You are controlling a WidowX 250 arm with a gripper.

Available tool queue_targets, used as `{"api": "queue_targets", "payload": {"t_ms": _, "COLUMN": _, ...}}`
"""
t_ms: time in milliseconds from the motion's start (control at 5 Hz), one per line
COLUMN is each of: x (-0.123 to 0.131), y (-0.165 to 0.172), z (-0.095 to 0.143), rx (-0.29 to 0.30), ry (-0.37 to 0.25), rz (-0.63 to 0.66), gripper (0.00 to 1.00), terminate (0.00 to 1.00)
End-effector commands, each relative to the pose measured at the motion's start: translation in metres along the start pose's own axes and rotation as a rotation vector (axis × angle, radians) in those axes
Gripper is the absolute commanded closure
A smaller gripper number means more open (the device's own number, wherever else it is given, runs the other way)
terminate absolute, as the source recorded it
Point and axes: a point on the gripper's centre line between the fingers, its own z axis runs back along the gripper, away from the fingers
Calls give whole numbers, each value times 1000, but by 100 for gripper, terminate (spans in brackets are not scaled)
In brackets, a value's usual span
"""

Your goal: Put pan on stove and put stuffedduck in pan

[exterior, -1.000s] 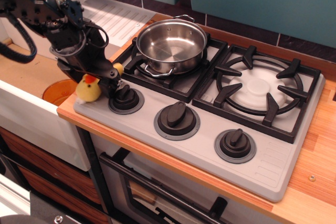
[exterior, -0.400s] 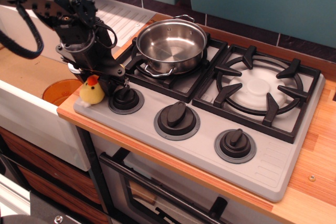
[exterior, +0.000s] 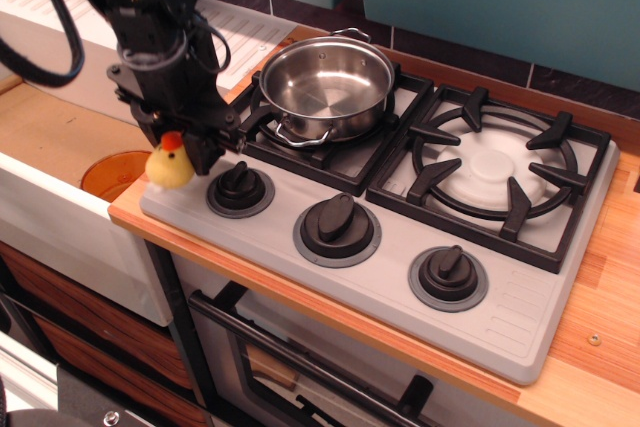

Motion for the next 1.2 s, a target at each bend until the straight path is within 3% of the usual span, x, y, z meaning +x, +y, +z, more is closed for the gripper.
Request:
{"api": "queue_targets", "payload": {"t_ms": 0, "x": 26, "y": 6, "z": 50, "rx": 65, "ry": -31, "rz": 2, "gripper": 100, "terminate": 0}}
{"api": "queue_targets", "payload": {"t_ms": 600, "x": 62, "y": -25, "z": 67, "rx": 76, "ry": -15, "rz": 19, "gripper": 100, "terminate": 0}}
{"api": "queue_targets", "payload": {"t_ms": 1000, "x": 83, "y": -44, "z": 52, "rx": 58, "ry": -32, "rz": 19, "gripper": 100, "terminate": 0}}
